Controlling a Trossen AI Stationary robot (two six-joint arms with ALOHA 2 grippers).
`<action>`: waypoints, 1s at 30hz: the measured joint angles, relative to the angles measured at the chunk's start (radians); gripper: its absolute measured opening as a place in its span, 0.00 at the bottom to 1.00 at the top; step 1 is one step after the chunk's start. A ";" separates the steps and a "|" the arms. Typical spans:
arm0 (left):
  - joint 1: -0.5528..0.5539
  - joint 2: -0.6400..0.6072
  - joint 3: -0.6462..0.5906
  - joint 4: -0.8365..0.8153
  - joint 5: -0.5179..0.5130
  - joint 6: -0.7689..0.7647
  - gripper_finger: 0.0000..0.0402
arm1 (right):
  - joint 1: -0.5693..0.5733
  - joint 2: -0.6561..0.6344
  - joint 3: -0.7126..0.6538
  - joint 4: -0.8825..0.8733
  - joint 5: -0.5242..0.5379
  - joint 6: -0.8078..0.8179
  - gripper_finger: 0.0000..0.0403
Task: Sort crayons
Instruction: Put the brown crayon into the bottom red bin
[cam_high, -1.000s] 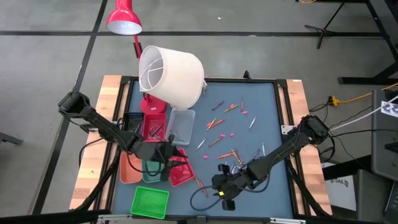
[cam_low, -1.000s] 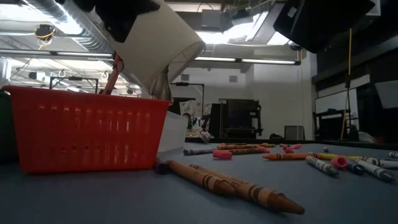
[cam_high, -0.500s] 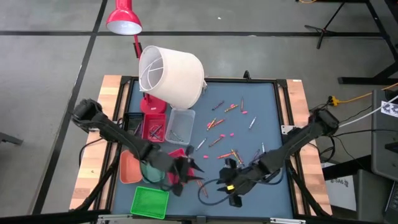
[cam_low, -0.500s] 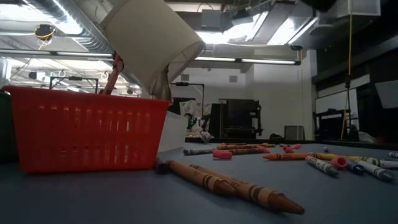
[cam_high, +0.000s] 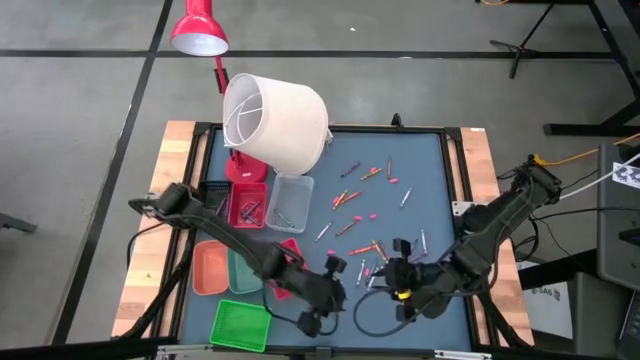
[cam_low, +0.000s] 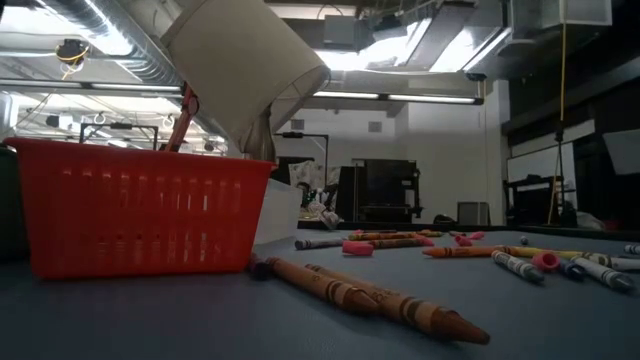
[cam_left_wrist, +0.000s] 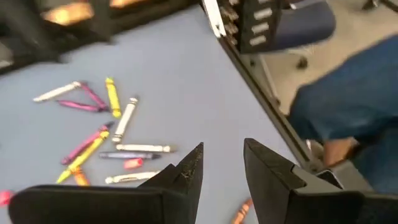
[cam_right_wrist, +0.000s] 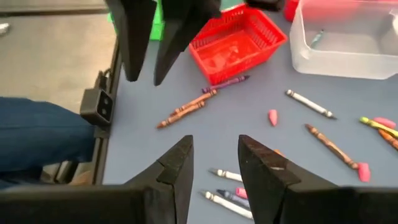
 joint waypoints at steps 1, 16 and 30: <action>0.002 0.026 0.036 -0.040 0.015 0.010 0.25 | 0.000 0.000 0.000 -0.008 -0.001 0.000 0.31; 0.024 0.234 0.181 -0.290 0.117 0.120 0.25 | -0.003 0.002 0.000 -0.071 0.026 0.000 0.31; 0.020 0.234 0.083 -0.207 0.115 0.198 0.25 | -0.003 0.002 0.000 -0.070 0.037 -0.001 0.31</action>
